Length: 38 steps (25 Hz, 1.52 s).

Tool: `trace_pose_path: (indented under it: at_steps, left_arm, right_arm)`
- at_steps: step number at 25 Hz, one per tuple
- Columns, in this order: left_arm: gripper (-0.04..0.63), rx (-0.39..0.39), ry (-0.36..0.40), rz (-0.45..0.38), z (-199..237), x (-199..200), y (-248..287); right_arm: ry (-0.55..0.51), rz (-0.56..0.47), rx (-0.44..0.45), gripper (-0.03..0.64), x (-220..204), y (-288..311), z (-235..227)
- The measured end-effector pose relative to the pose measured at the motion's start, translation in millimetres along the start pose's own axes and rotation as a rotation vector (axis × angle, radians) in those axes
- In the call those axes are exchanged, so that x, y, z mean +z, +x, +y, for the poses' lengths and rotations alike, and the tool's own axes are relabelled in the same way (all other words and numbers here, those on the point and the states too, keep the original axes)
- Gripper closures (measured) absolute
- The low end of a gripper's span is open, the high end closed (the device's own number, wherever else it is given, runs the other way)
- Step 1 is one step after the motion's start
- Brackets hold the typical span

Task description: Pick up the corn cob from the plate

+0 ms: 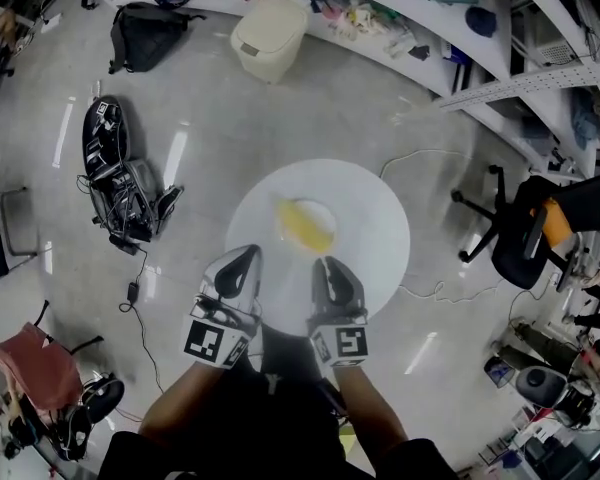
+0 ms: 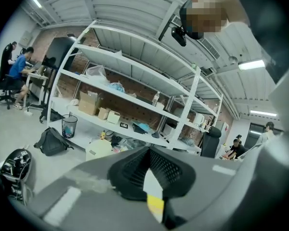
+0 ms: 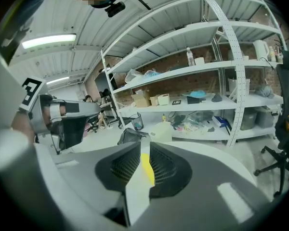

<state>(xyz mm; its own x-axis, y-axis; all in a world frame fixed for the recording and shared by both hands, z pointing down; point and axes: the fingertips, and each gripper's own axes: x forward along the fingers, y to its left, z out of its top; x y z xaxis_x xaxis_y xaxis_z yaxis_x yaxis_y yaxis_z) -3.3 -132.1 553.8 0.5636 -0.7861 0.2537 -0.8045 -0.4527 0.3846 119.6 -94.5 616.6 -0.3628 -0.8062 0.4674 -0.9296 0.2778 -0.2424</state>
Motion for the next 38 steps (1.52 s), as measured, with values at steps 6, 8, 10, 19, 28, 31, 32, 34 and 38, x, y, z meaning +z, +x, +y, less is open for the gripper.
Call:
trace_pose_path:
  at_steps: [6, 8, 10, 19, 28, 31, 32, 34, 38]
  left_arm:
    - [0.594, 0.010, -0.014, 0.011, 10.6, -10.9, 12.2]
    - [0.594, 0.007, -0.019, 0.018, 10.7, -15.3, 16.3]
    - [0.594, 0.007, -0.024, 0.026, 11.2, -19.9, 19.3]
    - [0.594, 0.017, -0.039, 0.039, 20.9, -37.0, 30.1]
    - [0.594, 0.021, -0.083, 0.045, 26.0, -47.8, 33.6]
    - [0.594, 0.034, -0.087, 0.059, 28.7, -53.4, 33.9]
    - [0.594, 0.040, -0.086, 0.065, 29.6, -55.3, 34.0]
    - [0.594, 0.041, -0.078, 0.065, 30.4, -57.6, 34.2]
    - [0.594, 0.045, -0.092, 0.067, 31.9, -62.1, 35.0]
  right_arm:
    - [0.010, 0.061, 0.000, 0.505, -25.2, 14.2, -7.5]
    - [0.009, 0.071, 0.011, 0.491, -28.9, 19.3, -8.7]
    - [0.006, 0.078, 0.024, 0.471, -31.2, 24.6, -9.3]
    - [-0.068, 0.175, 0.078, 0.376, -62.0, 54.6, -17.7]
    - [-0.123, 0.247, 0.140, 0.311, -81.3, 82.5, -17.2]
    - [-0.164, 0.238, 0.174, 0.299, -85.6, 91.1, -13.2]
    - [-0.174, 0.249, 0.183, 0.293, -87.7, 93.3, -12.5]
    - [-0.188, 0.276, 0.197, 0.281, -92.4, 97.1, -12.5]
    - [-0.222, 0.299, 0.219, 0.270, -99.8, 106.2, -13.5]
